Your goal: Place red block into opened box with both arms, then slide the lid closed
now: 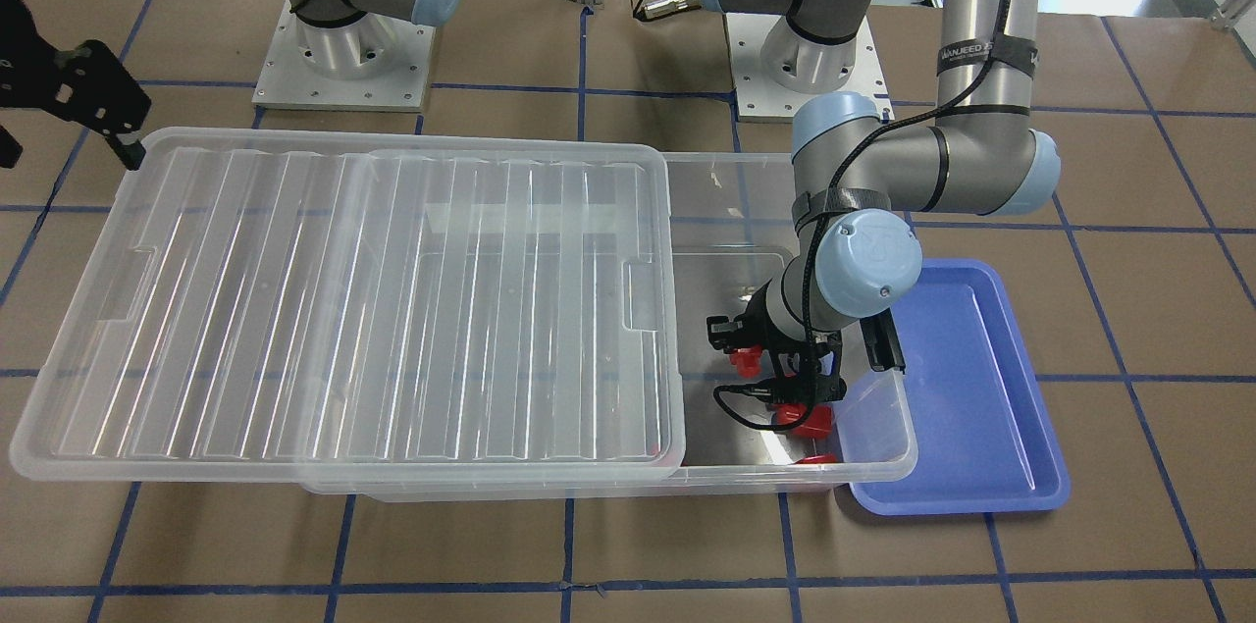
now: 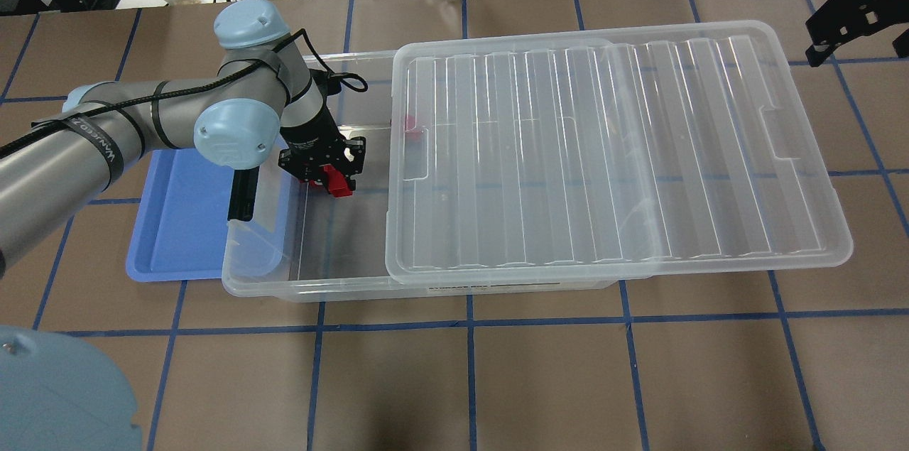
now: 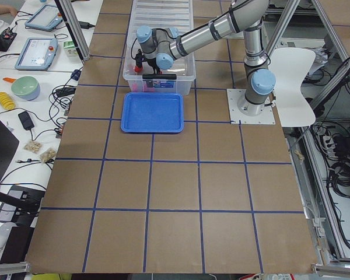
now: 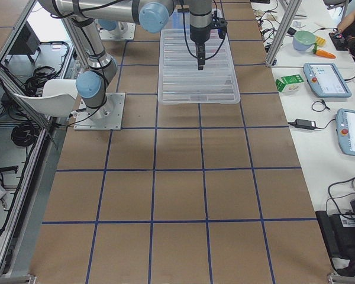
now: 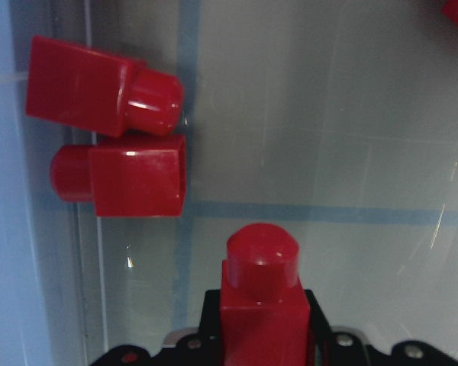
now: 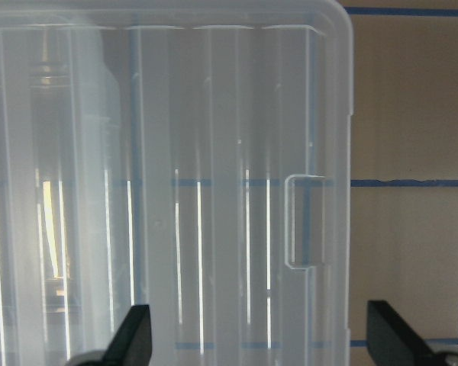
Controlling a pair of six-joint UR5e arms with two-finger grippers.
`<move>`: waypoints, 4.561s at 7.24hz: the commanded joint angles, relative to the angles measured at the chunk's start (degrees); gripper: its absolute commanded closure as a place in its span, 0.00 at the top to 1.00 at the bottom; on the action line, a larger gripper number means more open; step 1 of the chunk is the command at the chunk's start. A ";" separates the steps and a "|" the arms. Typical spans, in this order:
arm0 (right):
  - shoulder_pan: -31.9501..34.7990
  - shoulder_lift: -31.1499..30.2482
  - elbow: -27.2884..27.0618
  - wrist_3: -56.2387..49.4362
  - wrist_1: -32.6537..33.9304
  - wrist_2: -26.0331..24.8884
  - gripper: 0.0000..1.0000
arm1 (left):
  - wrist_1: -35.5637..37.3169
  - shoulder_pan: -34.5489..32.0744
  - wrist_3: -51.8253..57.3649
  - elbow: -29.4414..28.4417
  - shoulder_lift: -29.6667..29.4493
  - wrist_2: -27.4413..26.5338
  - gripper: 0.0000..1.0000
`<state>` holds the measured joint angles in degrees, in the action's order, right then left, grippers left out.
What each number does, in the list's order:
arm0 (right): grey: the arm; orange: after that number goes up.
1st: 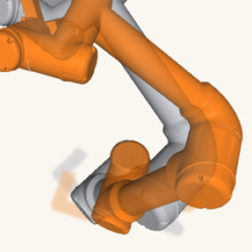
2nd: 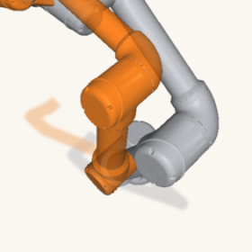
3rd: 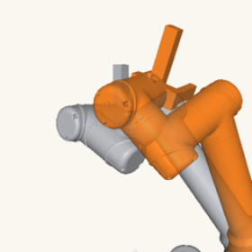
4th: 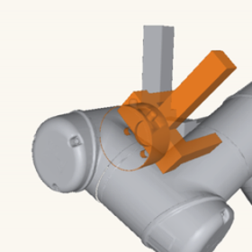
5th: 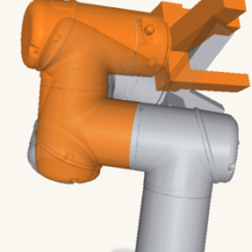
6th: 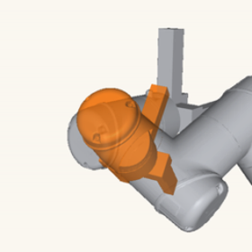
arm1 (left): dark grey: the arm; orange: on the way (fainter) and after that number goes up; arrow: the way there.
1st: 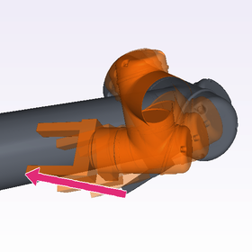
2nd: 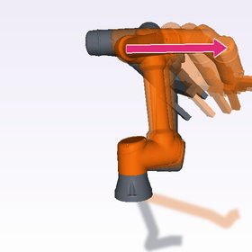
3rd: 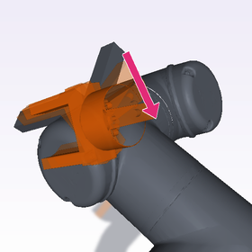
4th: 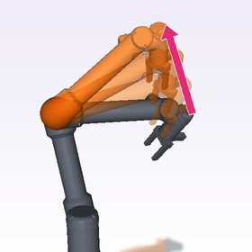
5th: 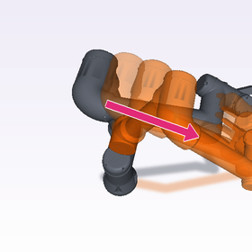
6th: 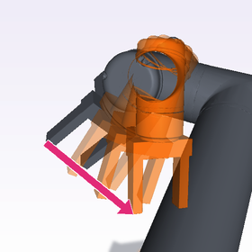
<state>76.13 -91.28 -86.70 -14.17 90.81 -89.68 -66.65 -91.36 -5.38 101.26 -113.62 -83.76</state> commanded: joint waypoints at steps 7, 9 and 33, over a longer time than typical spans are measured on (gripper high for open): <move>15.19 5.41 3.55 16.63 1.83 -0.93 1.00 | 0.82 -0.05 0.11 0.16 -2.57 0.00 0.62; 15.19 5.50 3.55 16.63 1.83 -0.93 1.00 | 0.82 0.04 -0.15 0.08 -2.14 0.26 0.81; -16.36 9.89 -13.94 -23.89 18.97 -1.63 1.00 | -30.99 4.17 6.44 -9.77 26.61 -6.06 1.00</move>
<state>59.80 -81.45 -100.20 -38.00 109.61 -91.28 -97.62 -87.18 1.04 91.30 -87.06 -89.84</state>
